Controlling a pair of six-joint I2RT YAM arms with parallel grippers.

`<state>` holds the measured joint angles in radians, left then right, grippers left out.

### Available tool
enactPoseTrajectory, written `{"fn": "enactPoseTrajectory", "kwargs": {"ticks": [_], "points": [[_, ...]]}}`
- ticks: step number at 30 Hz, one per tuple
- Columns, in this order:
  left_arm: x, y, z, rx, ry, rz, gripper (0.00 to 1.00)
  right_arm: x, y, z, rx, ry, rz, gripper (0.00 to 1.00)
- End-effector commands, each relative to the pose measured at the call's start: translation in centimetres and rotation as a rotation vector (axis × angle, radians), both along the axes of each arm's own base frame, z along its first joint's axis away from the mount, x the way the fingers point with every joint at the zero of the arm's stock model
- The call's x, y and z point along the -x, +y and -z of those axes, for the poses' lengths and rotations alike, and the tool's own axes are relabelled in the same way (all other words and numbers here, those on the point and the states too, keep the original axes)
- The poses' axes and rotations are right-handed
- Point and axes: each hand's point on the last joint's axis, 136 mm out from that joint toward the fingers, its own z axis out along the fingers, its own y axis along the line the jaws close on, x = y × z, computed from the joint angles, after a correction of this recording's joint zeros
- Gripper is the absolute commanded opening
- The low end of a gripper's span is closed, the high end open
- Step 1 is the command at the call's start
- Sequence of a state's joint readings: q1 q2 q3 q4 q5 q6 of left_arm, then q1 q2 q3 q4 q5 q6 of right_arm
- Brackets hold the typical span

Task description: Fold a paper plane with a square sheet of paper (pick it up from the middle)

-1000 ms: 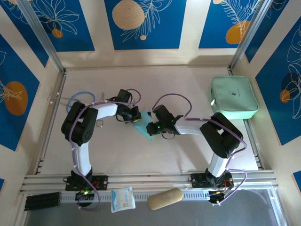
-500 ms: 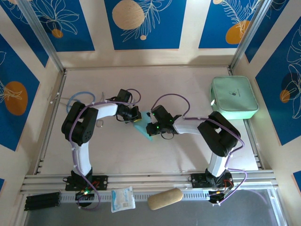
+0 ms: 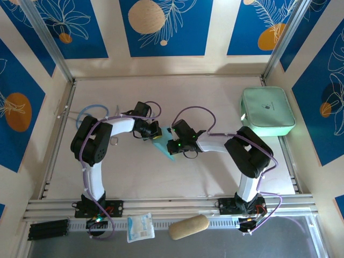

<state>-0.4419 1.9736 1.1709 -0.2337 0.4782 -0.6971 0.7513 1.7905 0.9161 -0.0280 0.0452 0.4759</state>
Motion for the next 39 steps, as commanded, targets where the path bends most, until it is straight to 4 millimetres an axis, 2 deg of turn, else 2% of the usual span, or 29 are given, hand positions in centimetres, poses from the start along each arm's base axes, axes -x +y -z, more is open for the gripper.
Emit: {"fn": "enactPoseTrajectory", "kwargs": {"ticks": [1,6,9,12,14,23,33,39], "points": [[1.2,0.7,1.9,-0.067,0.053,0.015,0.06,0.1,-0.3,0.7,0.041,0.019,0.005,0.0],[0.9,0.6,1.5,-0.062,0.046,0.016,0.06,0.1,-0.3,0.8,0.049,0.029,0.01,0.0],[0.3,0.3,0.0,-0.048,0.015,0.018,0.07,0.1,-0.3,0.8,0.048,0.03,0.009,0.0],[-0.4,0.0,-2.2,-0.026,-0.034,0.013,0.12,0.2,-0.2,0.4,0.036,0.025,0.0,0.0],[-0.6,0.0,-3.0,-0.024,-0.057,0.011,0.15,0.2,0.0,0.0,0.02,0.018,-0.013,0.0],[0.5,0.9,0.8,-0.096,0.029,0.023,0.1,0.0,0.7,-1.6,-0.023,-0.014,-0.038,0.0],[1.3,1.6,2.5,-0.146,0.071,0.039,0.07,-0.3,0.4,-2.3,-0.021,-0.039,-0.019,0.0],[1.1,1.4,2.1,-0.133,0.06,0.044,0.07,-0.1,0.2,-1.3,-0.001,-0.018,-0.016,0.0]]}}
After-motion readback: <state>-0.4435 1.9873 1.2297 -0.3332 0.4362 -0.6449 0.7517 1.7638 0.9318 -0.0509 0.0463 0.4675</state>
